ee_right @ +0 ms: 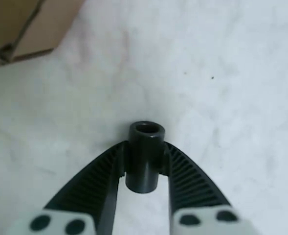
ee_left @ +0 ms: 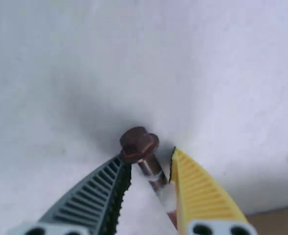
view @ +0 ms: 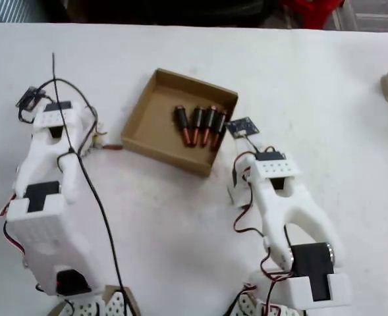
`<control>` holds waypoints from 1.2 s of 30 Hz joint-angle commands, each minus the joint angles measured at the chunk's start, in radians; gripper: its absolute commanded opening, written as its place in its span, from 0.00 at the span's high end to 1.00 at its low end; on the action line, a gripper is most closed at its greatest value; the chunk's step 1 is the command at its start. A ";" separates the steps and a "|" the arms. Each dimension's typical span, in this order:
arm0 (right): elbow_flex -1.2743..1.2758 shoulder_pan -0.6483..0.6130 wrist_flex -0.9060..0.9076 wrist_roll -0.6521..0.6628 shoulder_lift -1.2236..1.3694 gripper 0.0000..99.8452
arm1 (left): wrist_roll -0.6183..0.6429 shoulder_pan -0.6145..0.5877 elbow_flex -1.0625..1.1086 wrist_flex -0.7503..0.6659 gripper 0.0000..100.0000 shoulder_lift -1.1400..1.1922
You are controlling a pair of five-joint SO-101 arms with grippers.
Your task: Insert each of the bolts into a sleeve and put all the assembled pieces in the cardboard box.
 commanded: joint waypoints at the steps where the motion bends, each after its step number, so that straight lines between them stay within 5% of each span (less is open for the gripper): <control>1: -0.005 -0.002 -0.010 0.012 -0.039 0.98 | 0.029 -0.039 -0.086 0.009 0.83 0.027; 4: -0.005 -0.002 -0.010 0.012 -0.039 0.98 | 0.028 -0.048 -0.118 0.011 0.84 0.058; 8: -0.005 -0.001 -0.010 0.012 -0.039 0.98 | -0.054 -0.047 -0.127 0.008 0.99 0.058; 13: -0.005 -0.001 -0.010 0.012 -0.039 0.98 | -0.164 -0.015 -0.120 0.031 0.98 0.035; 21: -0.005 -0.001 -0.010 0.012 -0.039 0.98 | -0.592 0.035 -0.118 0.153 0.98 -0.048; 36: -0.005 -0.001 -0.010 0.012 -0.039 0.98 | -1.069 0.154 -0.117 0.292 0.98 -0.050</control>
